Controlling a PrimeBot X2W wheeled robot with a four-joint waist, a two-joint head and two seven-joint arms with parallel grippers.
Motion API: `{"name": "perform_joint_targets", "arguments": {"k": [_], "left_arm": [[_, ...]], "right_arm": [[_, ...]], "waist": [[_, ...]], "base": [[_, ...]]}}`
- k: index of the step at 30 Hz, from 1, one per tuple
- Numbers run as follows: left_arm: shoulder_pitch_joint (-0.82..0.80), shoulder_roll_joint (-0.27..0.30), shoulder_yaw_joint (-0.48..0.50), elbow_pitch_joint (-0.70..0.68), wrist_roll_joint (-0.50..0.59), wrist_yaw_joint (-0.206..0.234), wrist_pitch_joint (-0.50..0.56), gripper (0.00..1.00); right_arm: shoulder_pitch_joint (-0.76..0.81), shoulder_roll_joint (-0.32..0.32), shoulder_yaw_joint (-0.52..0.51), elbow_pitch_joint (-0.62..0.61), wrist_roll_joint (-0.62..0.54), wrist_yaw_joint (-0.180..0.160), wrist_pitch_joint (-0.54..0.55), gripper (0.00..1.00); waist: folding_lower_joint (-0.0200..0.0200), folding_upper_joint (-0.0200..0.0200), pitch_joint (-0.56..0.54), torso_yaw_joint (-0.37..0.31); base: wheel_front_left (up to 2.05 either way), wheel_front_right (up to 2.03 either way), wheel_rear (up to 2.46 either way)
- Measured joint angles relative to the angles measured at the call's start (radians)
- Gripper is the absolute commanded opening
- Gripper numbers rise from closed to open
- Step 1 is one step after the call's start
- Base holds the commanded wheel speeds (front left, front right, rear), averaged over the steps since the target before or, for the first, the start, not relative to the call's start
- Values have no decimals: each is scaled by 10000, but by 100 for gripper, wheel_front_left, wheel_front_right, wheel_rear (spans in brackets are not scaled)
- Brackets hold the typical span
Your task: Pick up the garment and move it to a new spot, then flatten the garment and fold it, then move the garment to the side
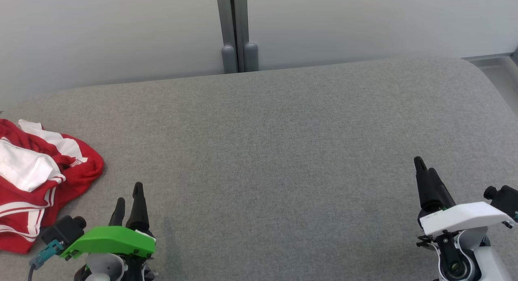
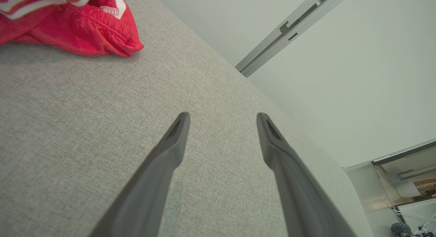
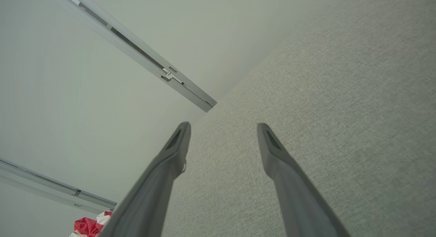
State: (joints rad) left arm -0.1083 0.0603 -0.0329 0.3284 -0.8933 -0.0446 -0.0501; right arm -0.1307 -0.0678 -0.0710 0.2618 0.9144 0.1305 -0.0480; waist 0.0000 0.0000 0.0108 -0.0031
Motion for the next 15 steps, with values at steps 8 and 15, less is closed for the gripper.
{"name": "perform_joint_targets", "arguments": {"k": [8,15], "left_arm": [[-65,178,-424,4,1227,410,-253,100],[-95,272,-786,50,2104,642,-485,100]], "right_arm": [[0,48,171,27,-1267,0,-272,100],[1,56,288,44,-2272,0,-502,100]], "waist": [[0,0,-5,-12],[0,0,-1,-24]], "base": [[0,0,0],[0,0,0]]}}
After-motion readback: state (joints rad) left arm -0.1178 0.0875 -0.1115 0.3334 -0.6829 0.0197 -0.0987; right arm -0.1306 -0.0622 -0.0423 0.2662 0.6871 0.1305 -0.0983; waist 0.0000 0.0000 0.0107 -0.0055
